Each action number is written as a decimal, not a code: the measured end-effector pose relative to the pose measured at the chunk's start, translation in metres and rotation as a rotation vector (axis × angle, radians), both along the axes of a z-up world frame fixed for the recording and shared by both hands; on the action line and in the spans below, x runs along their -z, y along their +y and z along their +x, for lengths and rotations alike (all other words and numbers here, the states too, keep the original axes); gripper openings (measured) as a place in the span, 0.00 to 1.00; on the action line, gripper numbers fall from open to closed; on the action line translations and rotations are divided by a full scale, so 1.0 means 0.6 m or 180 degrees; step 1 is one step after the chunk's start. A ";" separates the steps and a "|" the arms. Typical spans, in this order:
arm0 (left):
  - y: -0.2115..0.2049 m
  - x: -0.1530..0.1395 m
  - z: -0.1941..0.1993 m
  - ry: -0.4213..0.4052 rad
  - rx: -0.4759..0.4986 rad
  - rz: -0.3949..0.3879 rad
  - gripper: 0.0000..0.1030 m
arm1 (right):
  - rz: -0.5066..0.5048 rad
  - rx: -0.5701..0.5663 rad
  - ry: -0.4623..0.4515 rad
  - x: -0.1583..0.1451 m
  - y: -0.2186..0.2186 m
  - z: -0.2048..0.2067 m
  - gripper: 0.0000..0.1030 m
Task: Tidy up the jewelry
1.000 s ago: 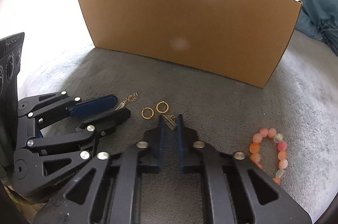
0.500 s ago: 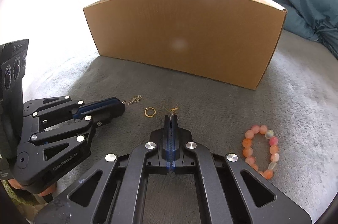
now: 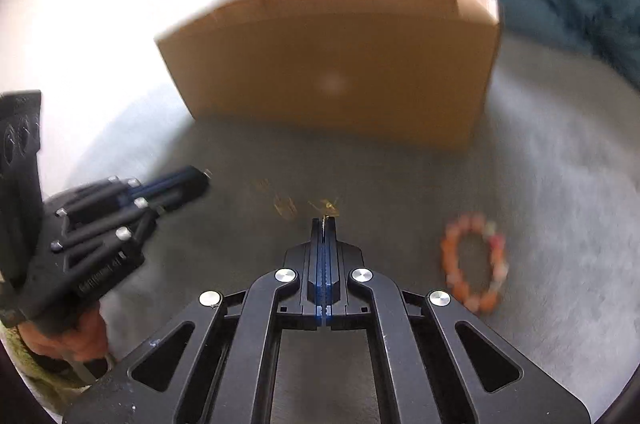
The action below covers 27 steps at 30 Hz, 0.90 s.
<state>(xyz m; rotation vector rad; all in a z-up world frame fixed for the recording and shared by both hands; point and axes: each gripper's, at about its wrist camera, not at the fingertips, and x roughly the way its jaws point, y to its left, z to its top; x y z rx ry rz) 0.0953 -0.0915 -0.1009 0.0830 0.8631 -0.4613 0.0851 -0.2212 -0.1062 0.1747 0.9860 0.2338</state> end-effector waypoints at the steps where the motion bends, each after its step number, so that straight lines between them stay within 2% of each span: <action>1: 0.002 0.005 0.003 0.0043 -0.0021 0.0004 0.06 | 0.0075 -0.0007 -0.0016 -0.004 -0.003 -0.006 0.00; 6: 0.011 -0.040 -0.012 -0.0189 0.0016 -0.0147 0.06 | 0.0362 -0.0071 -0.0376 -0.072 -0.009 -0.028 0.00; 7: 0.010 -0.039 -0.011 -0.0174 0.0021 -0.0133 0.06 | 0.0351 -0.0052 -0.0323 -0.067 -0.009 -0.025 0.00; 10: 0.003 -0.008 -0.002 0.0051 0.0010 0.0005 0.06 | 0.0249 -0.0001 0.0328 0.005 -0.014 -0.022 0.00; 12: 0.007 0.002 -0.004 0.0111 -0.0016 -0.0004 0.06 | 0.0385 0.0001 0.0309 0.003 -0.014 -0.033 0.00; 16: 0.014 -0.014 -0.016 0.0002 -0.0016 -0.0108 0.06 | 0.0598 -0.0039 -0.0124 -0.069 -0.023 -0.042 0.00; 17: 0.015 -0.018 -0.017 -0.0029 -0.0008 -0.0100 0.06 | 0.0636 -0.0021 -0.0156 -0.074 -0.027 -0.039 0.00; 21: 0.017 -0.013 -0.019 0.0010 -0.0035 -0.0099 0.06 | 0.0578 0.0141 0.0197 -0.027 -0.042 -0.041 0.00; 27: 0.019 0.008 -0.024 0.0111 -0.0048 -0.0050 0.06 | 0.0501 0.0158 0.0284 -0.008 -0.035 -0.065 0.00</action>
